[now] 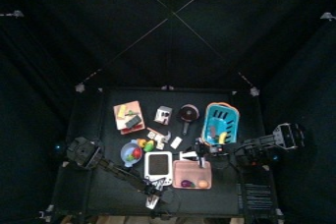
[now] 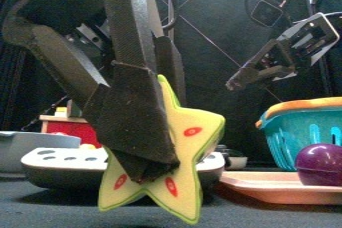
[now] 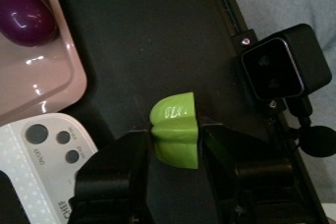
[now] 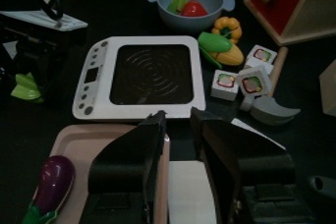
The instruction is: Place starfruit bottom on top of drawer
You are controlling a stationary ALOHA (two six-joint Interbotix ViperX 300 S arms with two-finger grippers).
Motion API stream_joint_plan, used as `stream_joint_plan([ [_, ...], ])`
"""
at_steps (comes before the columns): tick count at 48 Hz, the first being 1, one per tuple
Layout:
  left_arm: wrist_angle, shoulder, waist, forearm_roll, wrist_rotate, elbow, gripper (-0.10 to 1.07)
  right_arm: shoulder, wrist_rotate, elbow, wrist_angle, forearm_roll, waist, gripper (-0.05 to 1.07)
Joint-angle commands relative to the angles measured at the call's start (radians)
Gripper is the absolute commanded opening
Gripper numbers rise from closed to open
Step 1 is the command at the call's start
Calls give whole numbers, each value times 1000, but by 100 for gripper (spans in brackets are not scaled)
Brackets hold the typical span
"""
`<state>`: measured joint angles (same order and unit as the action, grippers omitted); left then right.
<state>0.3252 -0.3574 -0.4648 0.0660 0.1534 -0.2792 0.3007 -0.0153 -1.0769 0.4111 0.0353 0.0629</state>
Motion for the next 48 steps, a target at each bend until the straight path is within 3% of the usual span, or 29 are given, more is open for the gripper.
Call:
stream_joint_plan([
  [1, -3, 31, 3, 0, 2, 23, 68, 11, -2, 20, 5, -2, 2, 69],
  [9, 6, 80, 3, 0, 9, 18, 68, 11, -2, 20, 5, 0, 2, 69],
  [24, 84, 281, 9, -63, 51, -61, 68, 11, 0, 20, 5, 0, 2, 69],
  [36, 176, 434, 107, -20, 69, -114, 68, 11, 0, 20, 5, 0, 0, 69],
  [48, 178, 589, 199, 34, 115, -152, 68, 9, 0, 20, 5, 0, 0, 69],
])
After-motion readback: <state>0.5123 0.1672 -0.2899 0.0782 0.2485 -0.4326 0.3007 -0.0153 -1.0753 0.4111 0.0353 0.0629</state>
